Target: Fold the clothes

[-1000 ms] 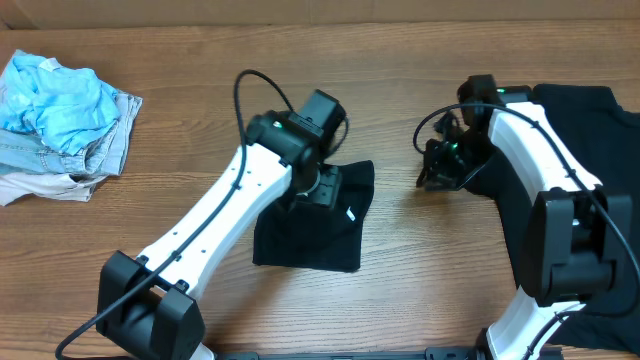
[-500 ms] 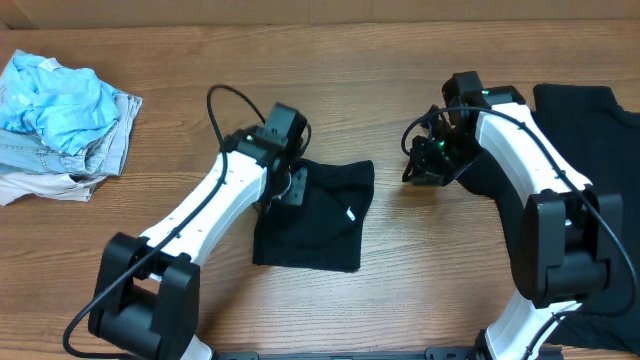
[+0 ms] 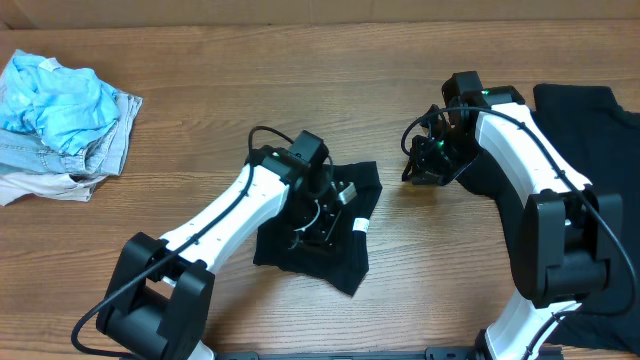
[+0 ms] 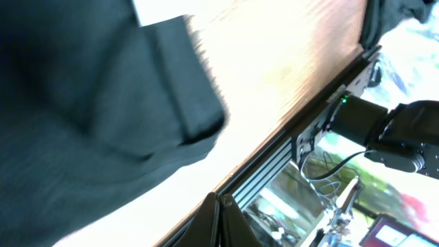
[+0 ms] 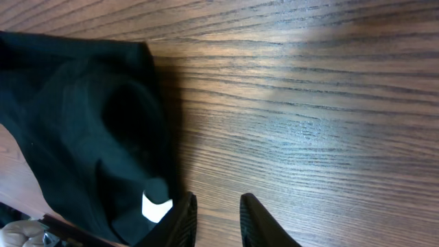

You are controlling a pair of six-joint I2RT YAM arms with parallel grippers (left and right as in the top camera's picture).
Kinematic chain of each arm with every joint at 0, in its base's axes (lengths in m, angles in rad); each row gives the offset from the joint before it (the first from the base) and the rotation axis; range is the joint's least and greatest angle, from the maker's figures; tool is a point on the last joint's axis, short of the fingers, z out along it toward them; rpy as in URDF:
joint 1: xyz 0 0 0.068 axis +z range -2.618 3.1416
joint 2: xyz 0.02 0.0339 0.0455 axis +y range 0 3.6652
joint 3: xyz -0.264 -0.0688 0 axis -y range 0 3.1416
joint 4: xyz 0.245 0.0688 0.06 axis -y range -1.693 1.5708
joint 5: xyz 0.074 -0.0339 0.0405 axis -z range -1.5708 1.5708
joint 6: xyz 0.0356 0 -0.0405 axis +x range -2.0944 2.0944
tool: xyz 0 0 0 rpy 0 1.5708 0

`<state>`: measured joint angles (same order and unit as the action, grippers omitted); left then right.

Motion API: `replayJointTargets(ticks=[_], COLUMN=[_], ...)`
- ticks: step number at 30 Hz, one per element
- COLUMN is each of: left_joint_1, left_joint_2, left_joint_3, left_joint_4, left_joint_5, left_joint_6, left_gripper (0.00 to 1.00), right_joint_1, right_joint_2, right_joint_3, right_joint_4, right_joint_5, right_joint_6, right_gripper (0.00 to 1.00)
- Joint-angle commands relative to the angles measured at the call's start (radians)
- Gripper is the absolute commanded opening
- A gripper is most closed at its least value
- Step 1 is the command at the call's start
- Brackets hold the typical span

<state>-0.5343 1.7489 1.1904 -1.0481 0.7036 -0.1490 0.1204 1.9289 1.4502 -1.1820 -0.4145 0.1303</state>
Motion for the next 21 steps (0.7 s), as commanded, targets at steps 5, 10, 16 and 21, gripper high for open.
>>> replayJointTargets(ticks=[5, 10, 16, 21], left_joint_1=[0.177, 0.214, 0.196, 0.245], left_joint_2=[-0.012, -0.002, 0.074, 0.191], left_joint_3=[0.147, 0.126, 0.033, 0.026], left_joint_4=[-0.017, 0.156, 0.329, 0.369], left_joint_5=[-0.283, -0.393, -0.513, -0.634], left_joint_6=[0.038, 0.079, 0.099, 0.012], left_gripper=[0.11, 0.15, 0.10, 0.13], right_joint_1=[0.020, 0.065, 0.131, 0.154], right_joint_2=[-0.008, -0.008, -0.008, -0.008], right_joint_3=[-0.004, -0.004, -0.035, -0.127], right_joint_4=[-0.001, 0.003, 0.053, 0.214], right_joint_5=[-0.082, -0.170, -0.154, -0.128], right_joint_6=[-0.111, -0.173, -0.156, -0.116], right_gripper=[0.27, 0.40, 0.14, 0.11])
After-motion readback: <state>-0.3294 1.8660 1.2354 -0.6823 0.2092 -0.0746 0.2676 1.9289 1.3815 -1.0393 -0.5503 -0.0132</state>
